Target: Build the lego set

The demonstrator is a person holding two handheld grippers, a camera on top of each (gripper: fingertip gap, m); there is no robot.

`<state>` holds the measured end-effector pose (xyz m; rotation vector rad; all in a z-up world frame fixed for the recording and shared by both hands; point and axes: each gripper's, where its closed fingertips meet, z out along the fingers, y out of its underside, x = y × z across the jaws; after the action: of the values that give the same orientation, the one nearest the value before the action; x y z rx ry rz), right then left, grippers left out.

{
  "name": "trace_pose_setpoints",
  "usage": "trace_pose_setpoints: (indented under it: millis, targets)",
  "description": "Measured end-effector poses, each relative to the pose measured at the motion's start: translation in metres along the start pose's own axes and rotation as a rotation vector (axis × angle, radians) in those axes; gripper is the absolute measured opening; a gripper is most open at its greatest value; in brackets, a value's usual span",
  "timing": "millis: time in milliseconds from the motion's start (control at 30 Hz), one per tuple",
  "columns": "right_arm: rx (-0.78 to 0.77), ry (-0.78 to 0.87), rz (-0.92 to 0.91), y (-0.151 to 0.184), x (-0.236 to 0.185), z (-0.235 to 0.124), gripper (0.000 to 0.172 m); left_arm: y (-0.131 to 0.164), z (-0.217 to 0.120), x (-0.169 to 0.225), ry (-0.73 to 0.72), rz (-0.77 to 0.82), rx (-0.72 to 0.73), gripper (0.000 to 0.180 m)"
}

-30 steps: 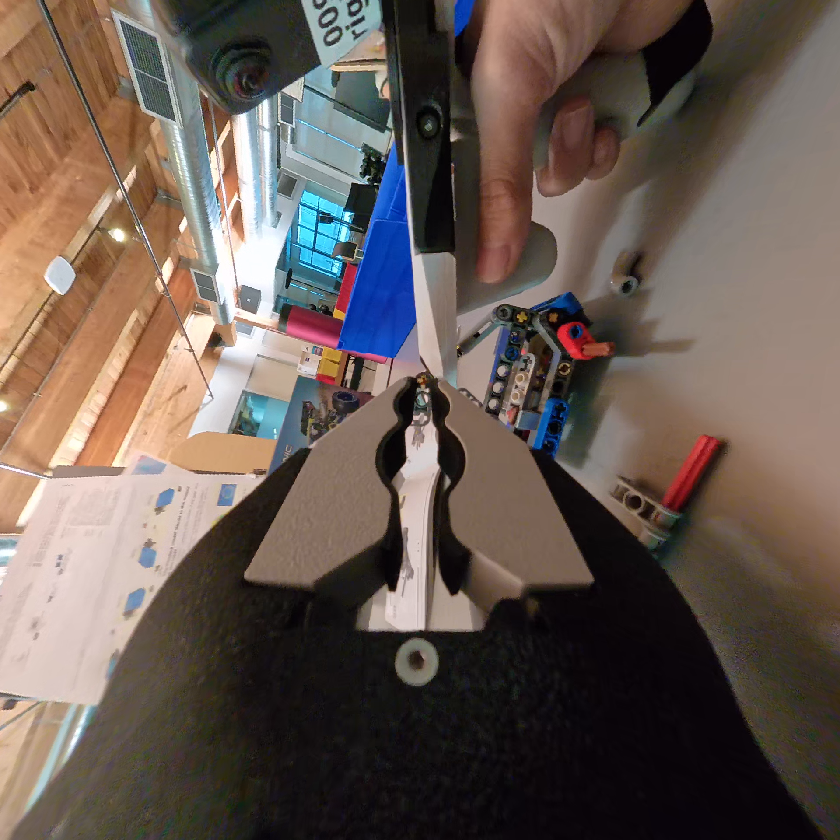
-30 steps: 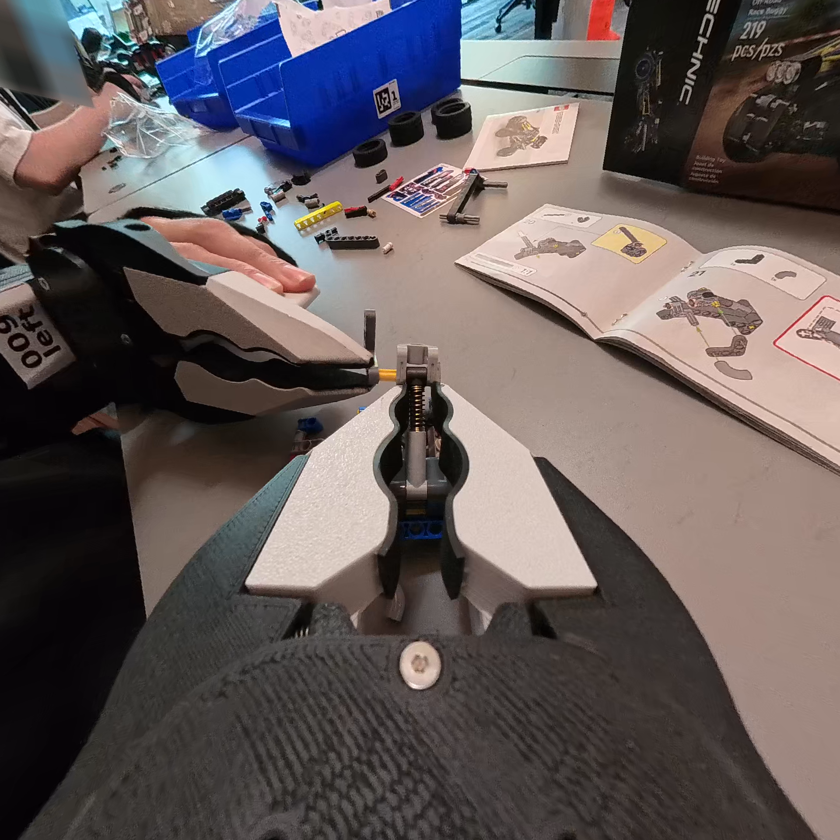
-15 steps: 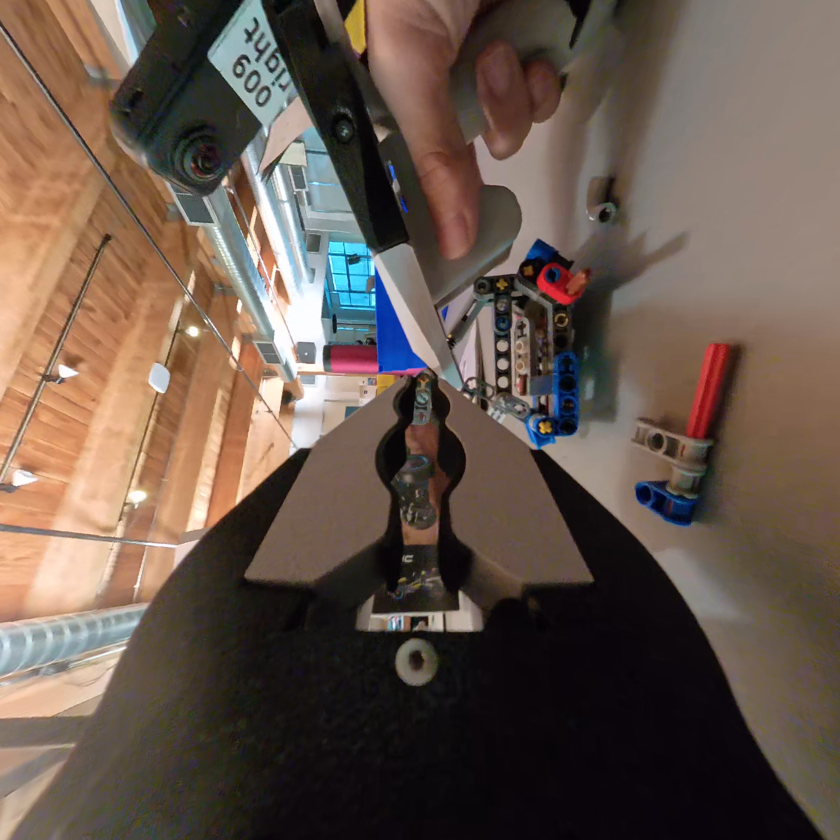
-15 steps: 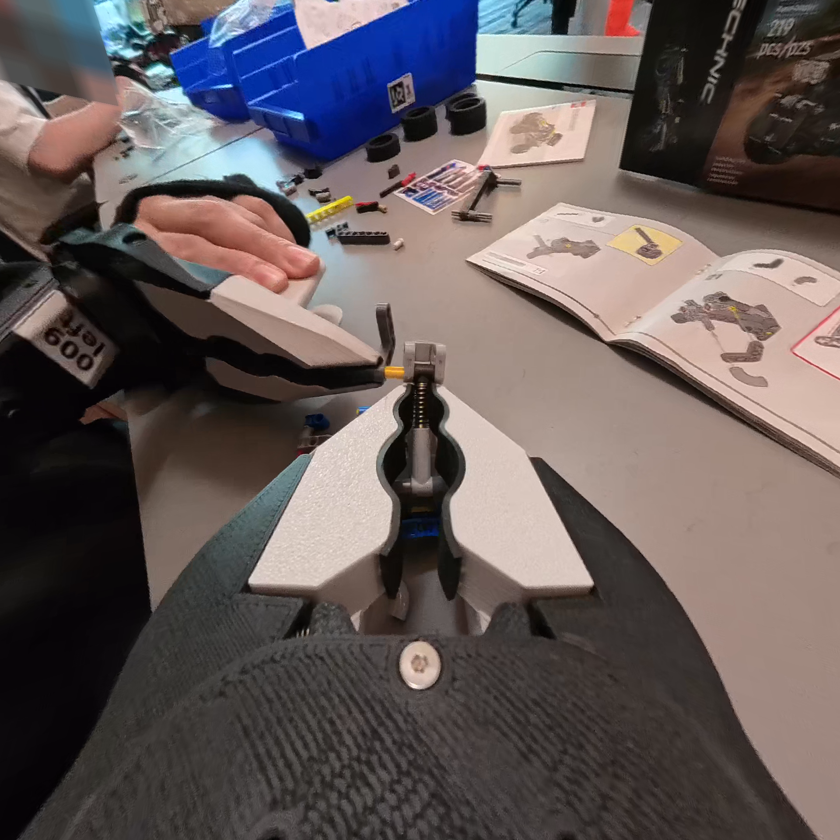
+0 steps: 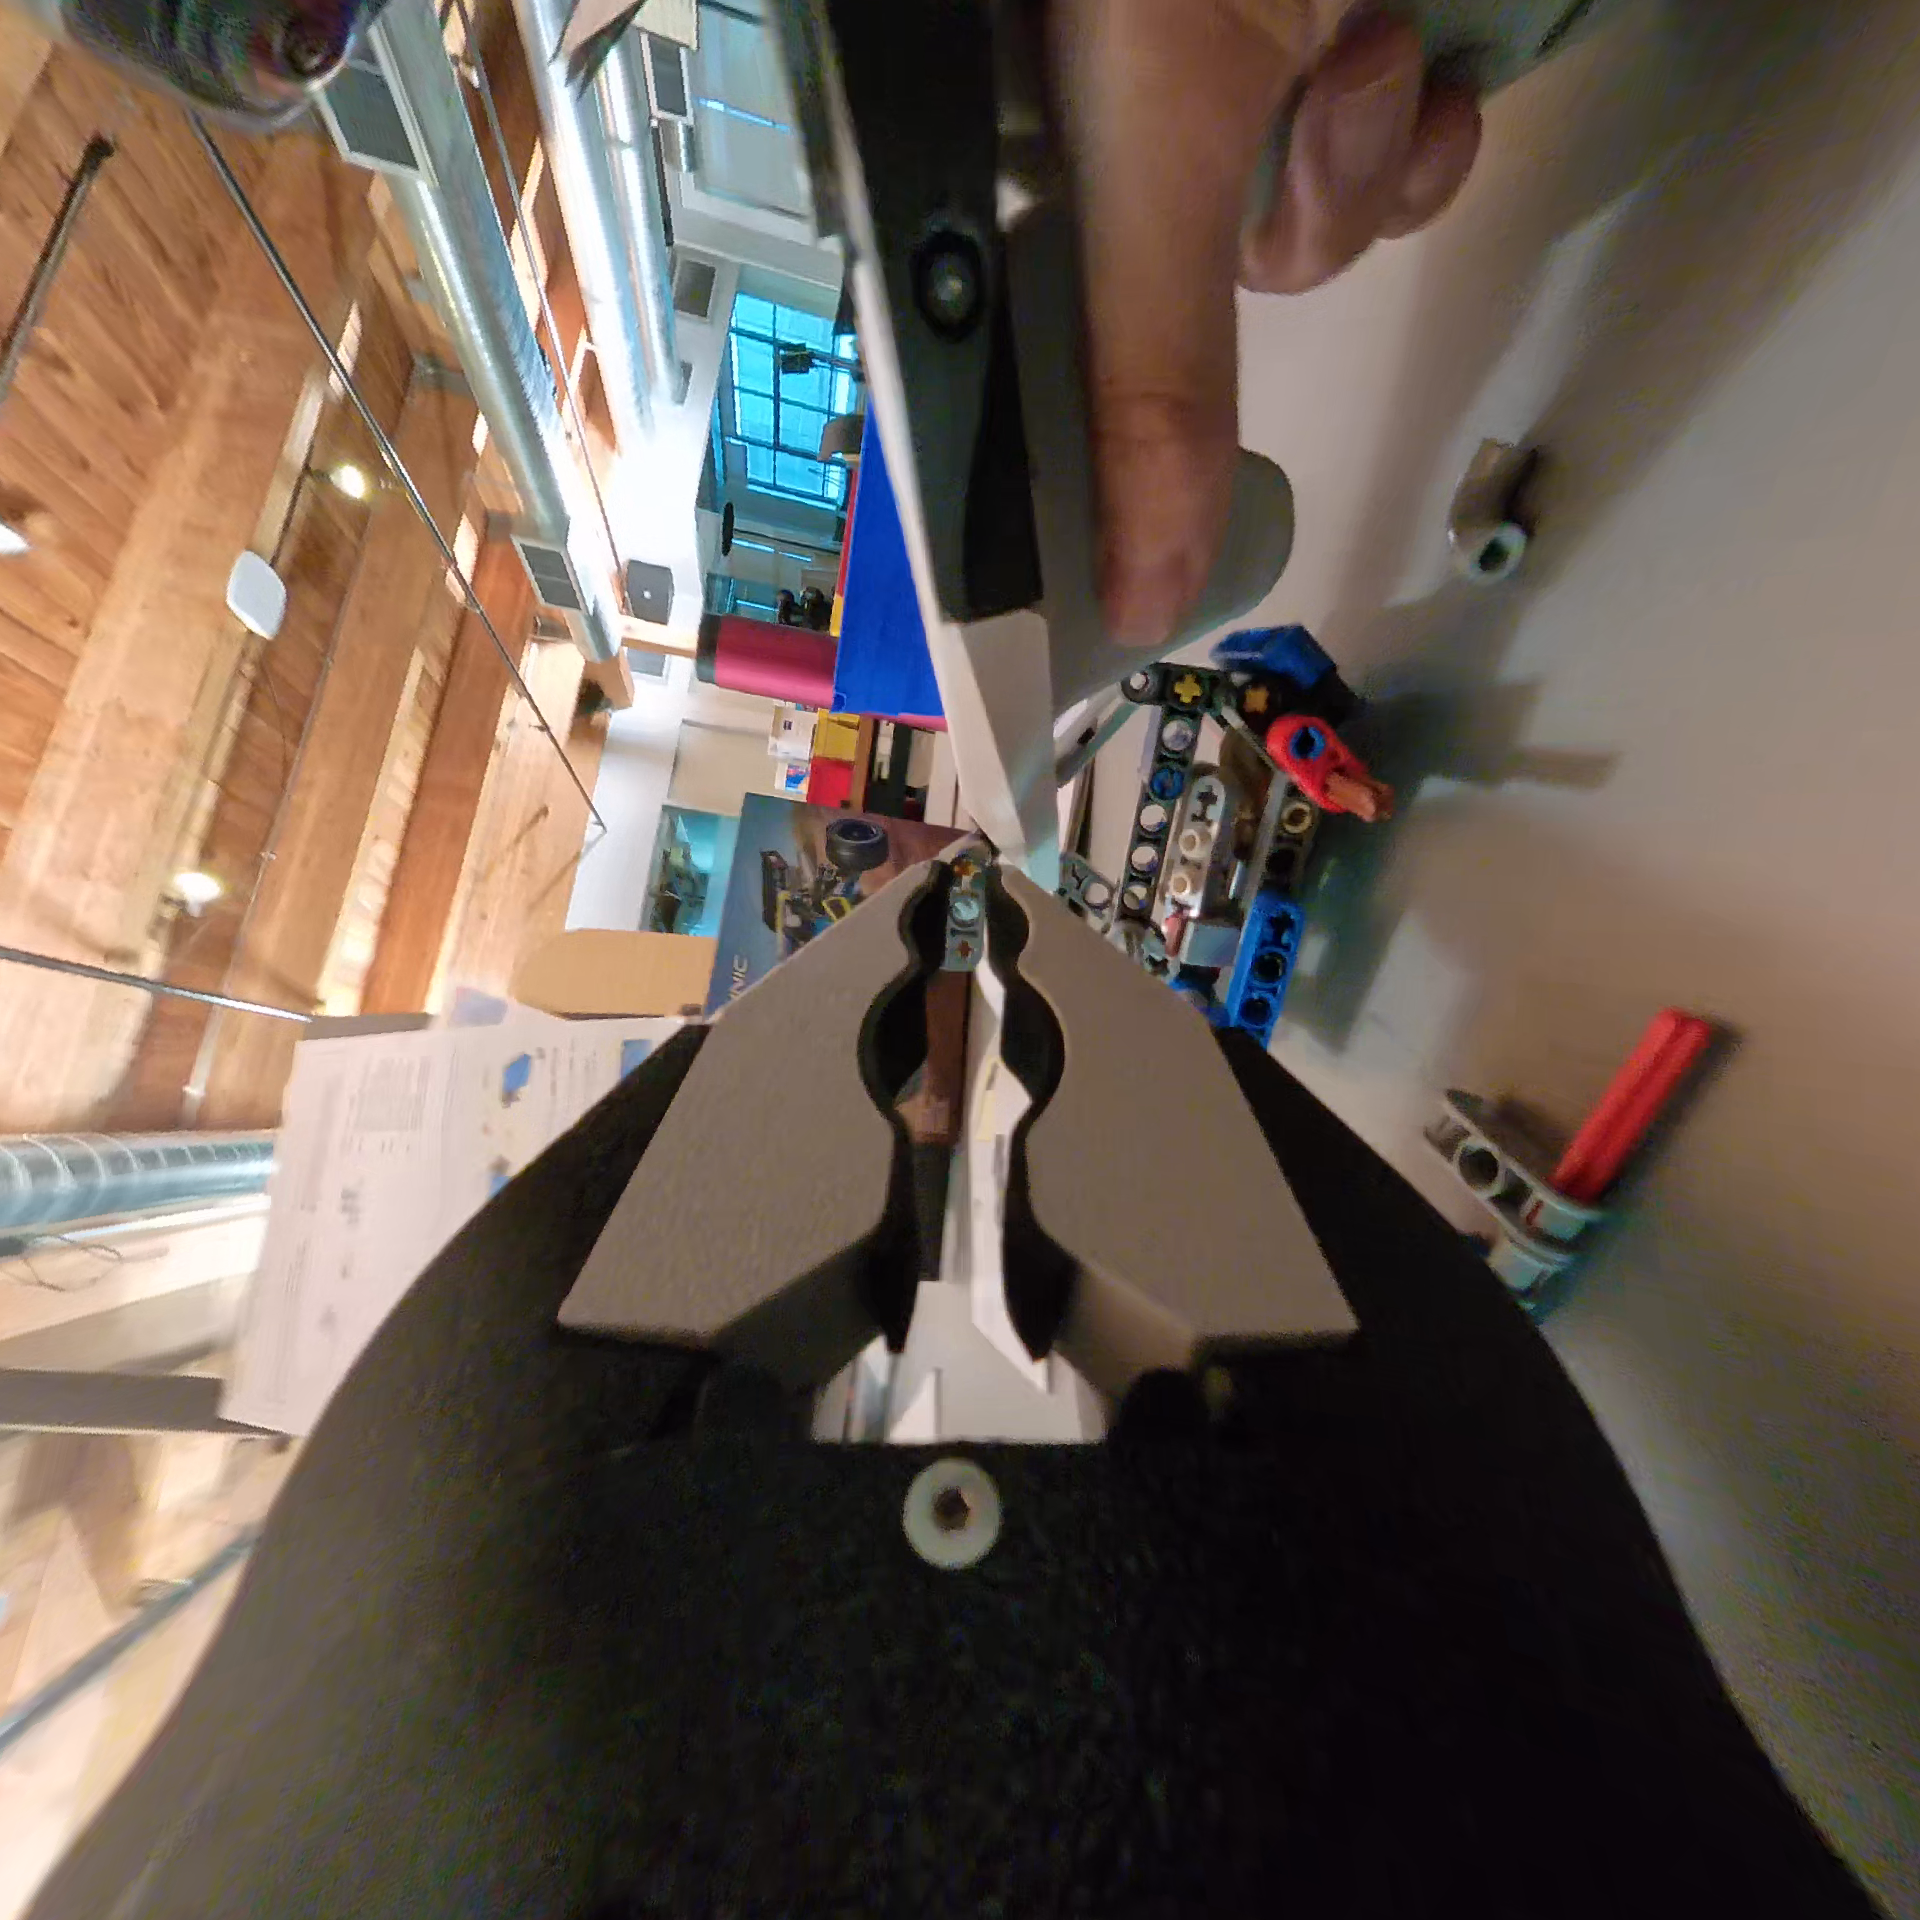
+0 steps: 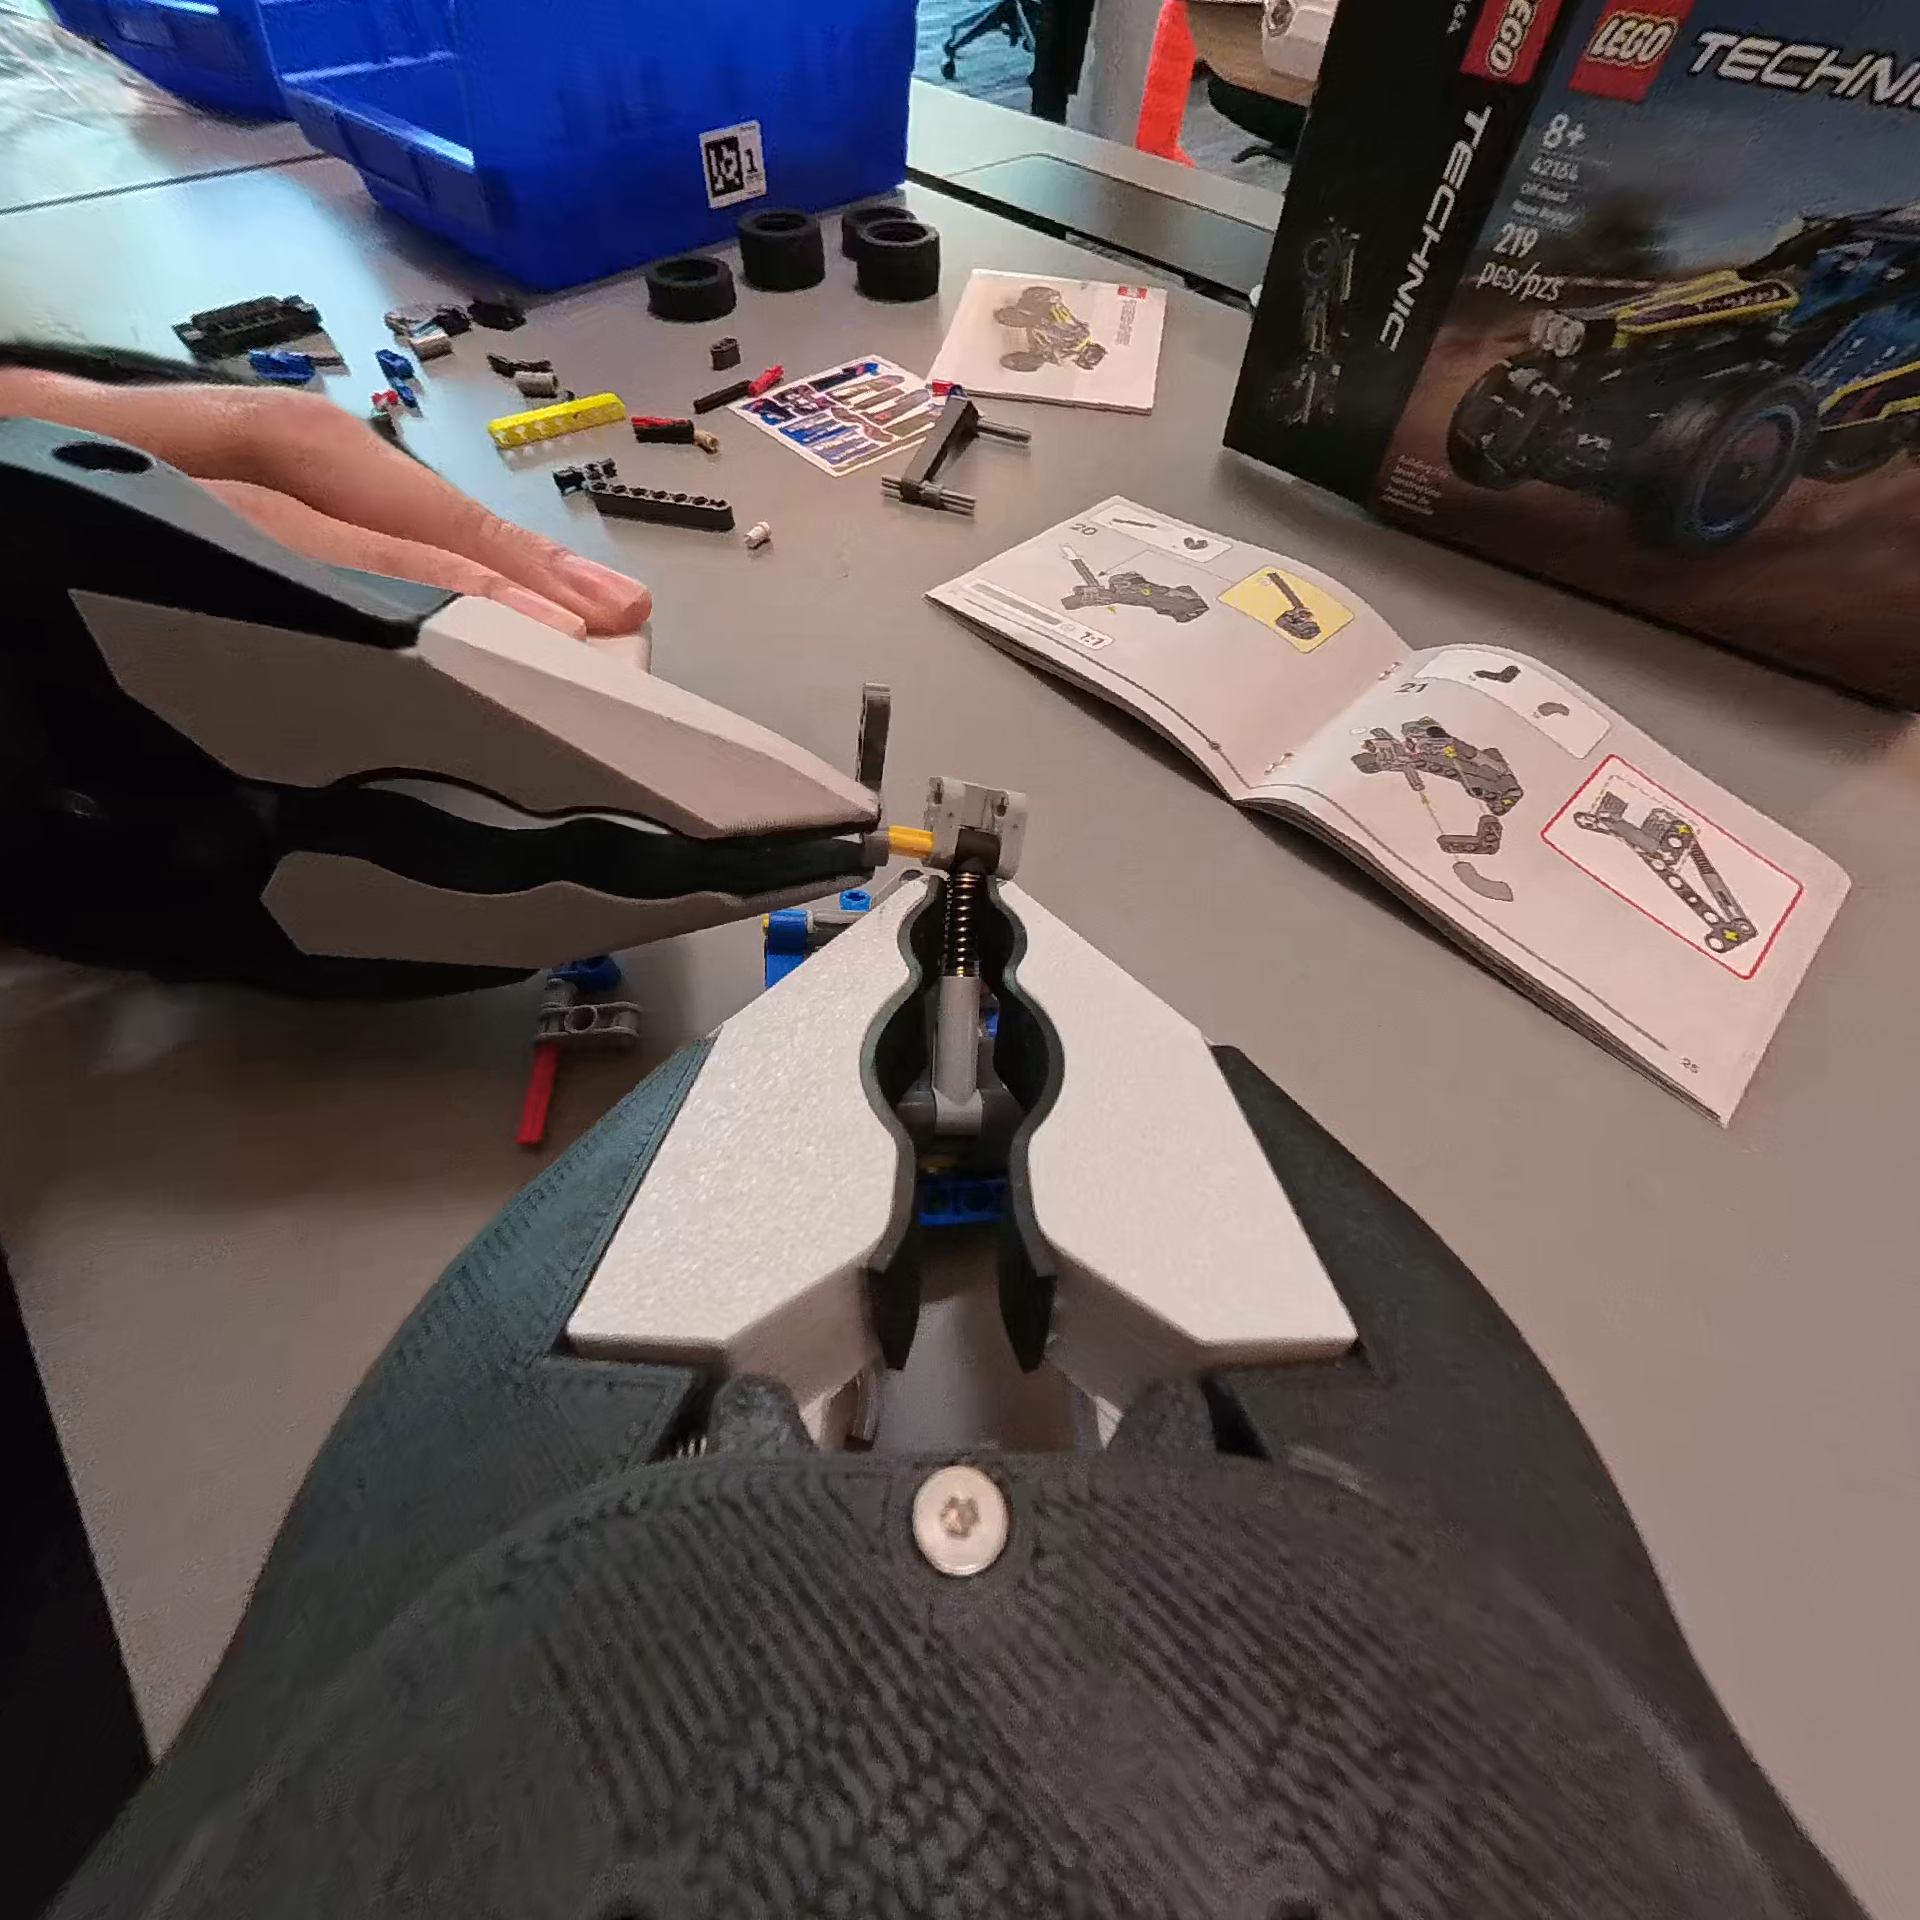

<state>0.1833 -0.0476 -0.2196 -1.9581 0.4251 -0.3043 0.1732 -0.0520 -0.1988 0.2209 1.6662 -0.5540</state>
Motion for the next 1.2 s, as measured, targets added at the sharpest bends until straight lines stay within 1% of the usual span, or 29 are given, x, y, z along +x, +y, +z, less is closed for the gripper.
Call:
trace_pose_setpoints:
  millis: [100, 267, 467, 567, 667, 933, 1033, 1133, 1200]
  targets:
    - [-0.001, 0.020, -0.010, -0.0001, 0.0007, 0.0001, 0.003, -0.0006, 0.0007, -0.0004, 0.033, -0.163, 0.009, 0.003]
    - [-0.005, 0.067, -0.023, 0.0001, 0.0038, 0.0009, 0.003, 0.0009, 0.0026, -0.0002, 0.064, -0.322, 0.001, 0.004]
    - [-0.009, 0.117, -0.056, -0.0002, 0.0042, 0.0020, 0.003, 0.0036, 0.0044, 0.0007, 0.099, -0.493, -0.047, 0.004]
    - [-0.006, 0.099, -0.042, -0.0005, 0.0032, 0.0017, 0.003, 0.0038, 0.0042, 0.0009, 0.106, -0.511, -0.045, 0.004]
    - [-0.011, 0.121, -0.064, -0.0001, 0.0038, 0.0022, 0.004, 0.0051, 0.0052, 0.0018, 0.130, -0.593, -0.050, 0.004]
    - [-0.015, 0.157, -0.079, -0.0001, 0.0051, 0.0026, 0.003, 0.0067, 0.0086, 0.0041, 0.143, -0.733, -0.152, 0.003]
    - [-0.013, 0.145, -0.064, -0.0002, 0.0052, 0.0025, 0.003, 0.0061, 0.0084, 0.0044, 0.138, -0.726, -0.161, 0.003]
    - [-0.001, 0.101, -0.029, -0.0014, 0.0040, 0.0018, 0.003, 0.0041, 0.0064, 0.0044, 0.152, -0.679, -0.141, 0.004]
    - [0.024, 0.087, -0.018, -0.0042, 0.0050, -0.0009, 0.003, 0.0015, 0.0001, -0.0036, 0.135, -0.690, -0.090, 0.017]
